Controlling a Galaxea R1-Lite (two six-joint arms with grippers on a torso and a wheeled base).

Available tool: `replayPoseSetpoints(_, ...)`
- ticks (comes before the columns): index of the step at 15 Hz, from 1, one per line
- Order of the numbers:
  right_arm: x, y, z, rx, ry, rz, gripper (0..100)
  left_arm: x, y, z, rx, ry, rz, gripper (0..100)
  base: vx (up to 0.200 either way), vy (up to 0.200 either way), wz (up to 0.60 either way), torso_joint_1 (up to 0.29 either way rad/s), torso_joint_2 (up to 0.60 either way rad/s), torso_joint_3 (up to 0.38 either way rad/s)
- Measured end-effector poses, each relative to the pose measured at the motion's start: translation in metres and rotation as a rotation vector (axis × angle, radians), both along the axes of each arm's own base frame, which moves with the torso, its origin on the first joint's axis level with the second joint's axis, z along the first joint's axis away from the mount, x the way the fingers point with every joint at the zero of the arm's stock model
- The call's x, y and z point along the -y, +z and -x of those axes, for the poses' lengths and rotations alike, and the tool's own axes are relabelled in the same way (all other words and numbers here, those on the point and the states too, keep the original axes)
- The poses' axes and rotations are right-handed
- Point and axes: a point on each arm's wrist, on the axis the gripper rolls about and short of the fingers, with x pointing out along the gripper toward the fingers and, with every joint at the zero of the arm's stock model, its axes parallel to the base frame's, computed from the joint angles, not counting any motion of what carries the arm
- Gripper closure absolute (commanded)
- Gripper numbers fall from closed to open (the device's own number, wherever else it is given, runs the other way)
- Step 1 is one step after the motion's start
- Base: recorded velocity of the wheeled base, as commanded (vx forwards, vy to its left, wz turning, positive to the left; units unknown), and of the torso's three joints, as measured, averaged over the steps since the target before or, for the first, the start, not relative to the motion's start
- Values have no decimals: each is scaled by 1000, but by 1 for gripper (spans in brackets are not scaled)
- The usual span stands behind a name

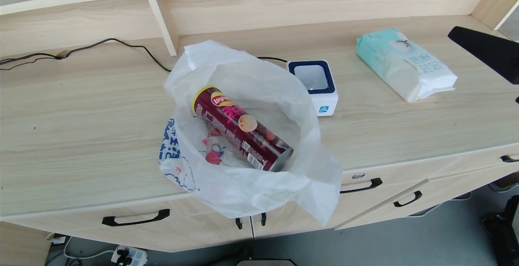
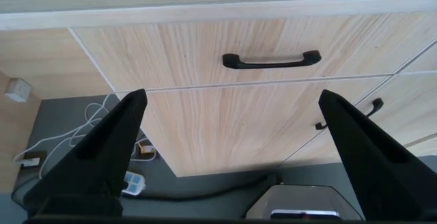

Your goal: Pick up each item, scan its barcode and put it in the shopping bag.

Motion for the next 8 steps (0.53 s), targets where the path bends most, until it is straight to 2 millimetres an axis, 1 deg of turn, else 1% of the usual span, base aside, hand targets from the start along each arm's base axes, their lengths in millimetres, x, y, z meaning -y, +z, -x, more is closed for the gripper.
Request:
replayPoseSetpoints(3,7,-2,-1,-4,-42,3,0,0,0,0,-1,-1,-1,0,0,-200,0,-1,-4,5)
replayPoseSetpoints(6,12,-12,-3,-36,-71,9,0,0,0,0,-1,0,-1,0,0,-200,0,15,2,1)
replayPoseSetpoints(8,14,-16,-5,-69,-67,9,0,0,0,0,-1,-1,0,0,200,0,0,2,0,7)
